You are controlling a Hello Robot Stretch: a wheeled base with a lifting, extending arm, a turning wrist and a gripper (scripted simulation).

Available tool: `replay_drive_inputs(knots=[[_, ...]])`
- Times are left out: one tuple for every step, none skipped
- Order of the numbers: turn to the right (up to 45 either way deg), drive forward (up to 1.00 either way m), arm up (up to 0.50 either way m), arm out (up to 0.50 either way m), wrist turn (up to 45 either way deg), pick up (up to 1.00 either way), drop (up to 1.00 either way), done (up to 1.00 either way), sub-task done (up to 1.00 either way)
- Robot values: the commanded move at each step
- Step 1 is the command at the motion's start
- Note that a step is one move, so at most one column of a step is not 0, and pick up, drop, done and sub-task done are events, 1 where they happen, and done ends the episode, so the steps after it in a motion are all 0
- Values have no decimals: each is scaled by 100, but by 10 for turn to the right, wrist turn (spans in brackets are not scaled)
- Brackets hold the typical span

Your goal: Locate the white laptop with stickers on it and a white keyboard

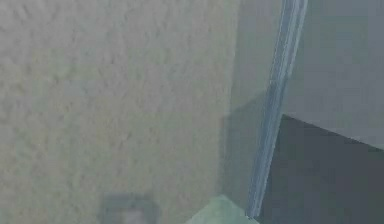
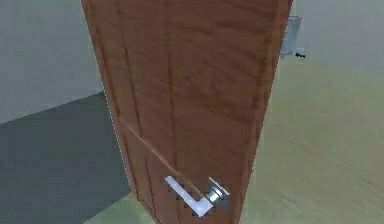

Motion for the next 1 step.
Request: replay_drive_inputs(knots=[[360, 0, 0, 0, 0, 0, 0, 0, 0]])
